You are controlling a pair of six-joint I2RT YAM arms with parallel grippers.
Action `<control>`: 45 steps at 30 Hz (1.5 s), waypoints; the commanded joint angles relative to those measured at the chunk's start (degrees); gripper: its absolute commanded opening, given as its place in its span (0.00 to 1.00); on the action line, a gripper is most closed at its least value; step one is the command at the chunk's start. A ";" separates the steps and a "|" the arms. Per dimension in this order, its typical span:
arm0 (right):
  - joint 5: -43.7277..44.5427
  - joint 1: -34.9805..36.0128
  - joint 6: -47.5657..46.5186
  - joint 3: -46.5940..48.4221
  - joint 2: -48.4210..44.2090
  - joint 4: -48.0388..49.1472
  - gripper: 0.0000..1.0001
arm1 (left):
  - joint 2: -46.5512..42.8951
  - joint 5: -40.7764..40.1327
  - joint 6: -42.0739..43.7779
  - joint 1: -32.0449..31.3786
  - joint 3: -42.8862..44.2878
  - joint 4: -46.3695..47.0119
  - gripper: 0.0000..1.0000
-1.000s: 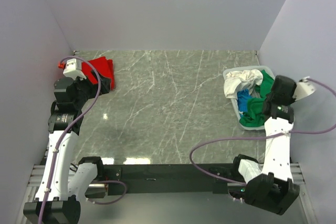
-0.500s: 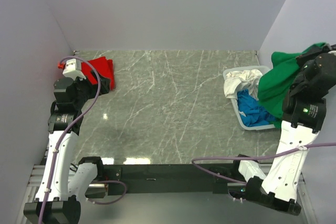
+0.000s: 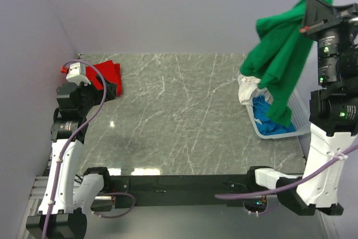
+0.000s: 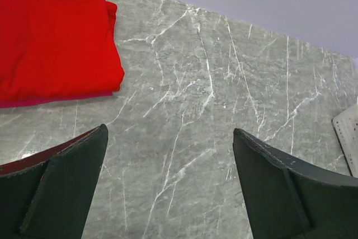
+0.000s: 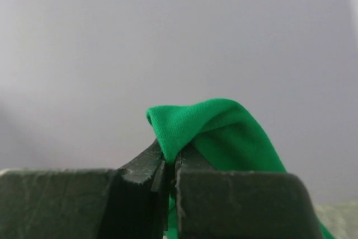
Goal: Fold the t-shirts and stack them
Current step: Grab the tshirt from the pile, then move the tshirt to the center of the board
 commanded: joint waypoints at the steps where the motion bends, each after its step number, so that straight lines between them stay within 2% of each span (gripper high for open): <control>1: -2.75 7.62 -2.44 5.80 3.88 3.81 0.00 | 0.41 1.53 0.58 0.62 0.81 1.02 0.99; 4: -2.84 16.05 -4.45 7.74 7.58 2.75 0.00 | 0.68 2.32 0.49 1.06 0.73 1.20 0.99; 9: 4.35 33.61 -11.58 11.16 14.43 0.29 0.00 | 0.85 2.86 0.49 1.68 0.55 1.64 0.99; 17: 2.61 44.73 -13.26 14.34 24.64 -0.94 0.00 | 1.64 2.41 0.14 2.56 0.37 1.64 0.99; 20: 6.10 44.82 -12.47 4.79 22.46 3.09 0.02 | 1.82 2.50 -0.04 2.82 0.37 1.55 0.99; 21: 8.47 44.64 -12.47 -3.51 20.09 4.84 0.16 | 1.91 2.41 -0.13 2.82 0.46 1.55 0.99; 23: 13.04 41.76 -10.63 -11.73 17.88 8.02 0.37 | 1.99 0.93 -0.13 2.82 0.29 1.64 0.99; 24: 12.89 40.26 -9.14 -18.47 16.48 7.94 0.56 | 1.99 0.14 -0.21 2.82 0.20 1.64 0.99; 25: 12.20 38.16 -5.47 -21.58 15.86 6.72 0.63 | 2.17 -0.39 -0.30 2.91 0.11 1.55 0.99; 27: 11.31 33.41 -2.02 -30.26 14.11 5.22 0.68 | 2.43 -0.40 0.14 2.82 -0.07 1.55 0.99; 31: 16.67 32.69 0.45 -42.51 9.71 4.07 0.71 | 3.31 -1.71 -0.04 2.65 -0.15 1.47 0.96; 35: 11.58 35.40 2.82 -52.36 5.40 8.28 0.71 | 3.93 -5.48 -1.09 0.02 0.37 0.94 0.93; 39: 8.33 41.03 4.48 -58.16 6.00 10.57 0.70 | 3.84 -14.36 -3.46 -12.87 1.69 -1.70 0.93; 42: 3.68 43.23 5.81 -60.80 8.98 14.34 0.67 | 3.84 -14.73 -7.50 -16.85 0.21 -0.65 0.94; 45: 1.12 46.04 6.34 -60.20 13.46 17.07 0.64 | 4.89 -12.18 -11.72 -19.15 -4.80 4.88 0.96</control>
